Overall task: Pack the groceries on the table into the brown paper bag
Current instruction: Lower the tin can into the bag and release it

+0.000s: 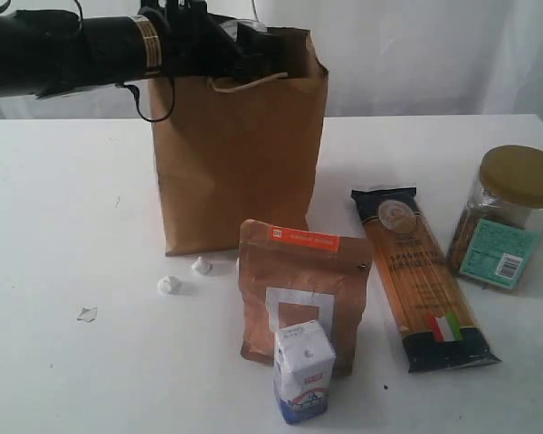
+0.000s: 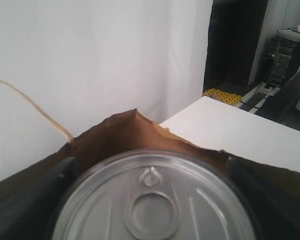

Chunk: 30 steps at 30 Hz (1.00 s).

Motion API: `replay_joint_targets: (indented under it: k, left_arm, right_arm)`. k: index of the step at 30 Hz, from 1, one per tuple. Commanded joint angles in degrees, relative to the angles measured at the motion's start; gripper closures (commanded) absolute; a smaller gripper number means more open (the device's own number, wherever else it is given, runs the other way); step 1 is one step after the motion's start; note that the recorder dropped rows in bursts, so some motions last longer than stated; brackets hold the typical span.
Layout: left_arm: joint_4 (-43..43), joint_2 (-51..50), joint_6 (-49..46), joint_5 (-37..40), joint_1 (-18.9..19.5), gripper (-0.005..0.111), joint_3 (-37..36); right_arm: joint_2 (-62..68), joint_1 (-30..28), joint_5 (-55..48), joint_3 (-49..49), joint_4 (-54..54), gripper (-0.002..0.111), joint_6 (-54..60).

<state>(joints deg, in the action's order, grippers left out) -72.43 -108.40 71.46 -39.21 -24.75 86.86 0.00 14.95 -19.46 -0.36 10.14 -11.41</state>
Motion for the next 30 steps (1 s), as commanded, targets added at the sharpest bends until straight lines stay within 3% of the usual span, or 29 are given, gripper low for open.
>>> replay_joint_targets:
  k: [1,5,7,26,30]
  left_arm:
    - [-0.34,0.74,-0.15,-1.85,-0.69,0.089,2.17]
    - [-1.12,0.74,3.55,1.08,-0.69,0.054,4.29]
    - [-1.84,0.74,5.04,2.53,-0.69,0.042,4.85]
    - [-9.76,1.09,12.55,2.98,-1.14,0.040,4.85]
    - [-12.50,1.09,12.55,6.31,-2.42,0.023,4.85]
  right_arm:
    - [0.00,-0.01,0.23,0.36,0.04,0.108,0.03]
    - [0.00,-0.01,0.23,0.36,0.04,0.108,0.03]
    - [0.00,-0.01,0.23,0.36,0.04,0.108,0.03]
    - [0.00,-0.01,0.23,0.36,0.04,0.108,0.03]
    - [0.00,-0.01,0.23,0.36,0.04,0.108,0.03]
